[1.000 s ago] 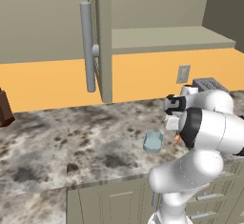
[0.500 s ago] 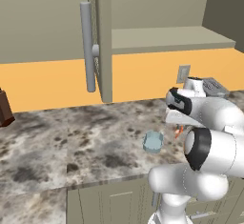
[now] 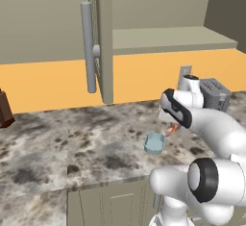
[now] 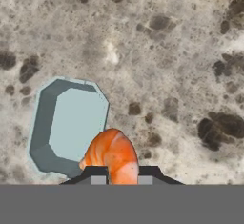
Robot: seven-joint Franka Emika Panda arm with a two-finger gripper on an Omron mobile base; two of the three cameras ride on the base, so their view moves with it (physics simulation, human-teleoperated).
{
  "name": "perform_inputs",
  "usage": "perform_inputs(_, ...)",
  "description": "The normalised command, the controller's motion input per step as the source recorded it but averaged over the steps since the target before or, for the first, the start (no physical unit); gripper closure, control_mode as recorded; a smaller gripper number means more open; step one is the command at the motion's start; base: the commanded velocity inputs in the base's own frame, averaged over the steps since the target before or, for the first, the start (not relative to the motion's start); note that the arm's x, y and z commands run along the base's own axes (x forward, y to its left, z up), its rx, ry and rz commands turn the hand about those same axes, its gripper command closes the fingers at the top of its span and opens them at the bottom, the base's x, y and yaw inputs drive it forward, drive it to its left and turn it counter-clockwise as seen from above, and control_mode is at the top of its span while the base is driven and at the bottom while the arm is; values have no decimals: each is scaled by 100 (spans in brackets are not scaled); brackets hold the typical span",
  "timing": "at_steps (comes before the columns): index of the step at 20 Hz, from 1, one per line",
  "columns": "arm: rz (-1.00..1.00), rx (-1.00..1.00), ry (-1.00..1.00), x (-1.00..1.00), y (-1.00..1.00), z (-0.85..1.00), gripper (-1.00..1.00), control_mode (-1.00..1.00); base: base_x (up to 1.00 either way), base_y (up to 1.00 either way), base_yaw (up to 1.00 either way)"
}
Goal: Retrieve the tupperware from the cabinet, then place the raw meat into the tupperware to avoid contamination.
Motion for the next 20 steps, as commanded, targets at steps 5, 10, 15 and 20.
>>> perform_inputs(5,-6,-6,0,6,60,1,100,-100,0,0,0)
perform_inputs(10,-4,-4,2,26,34,-1,100,-100,0,0,0)
perform_inputs(15,-1,-1,4,22,3,-11,100,-100,0,0,0)
perform_inputs(20,0,0,1,29,0,-21,100,-100,0,0,0)
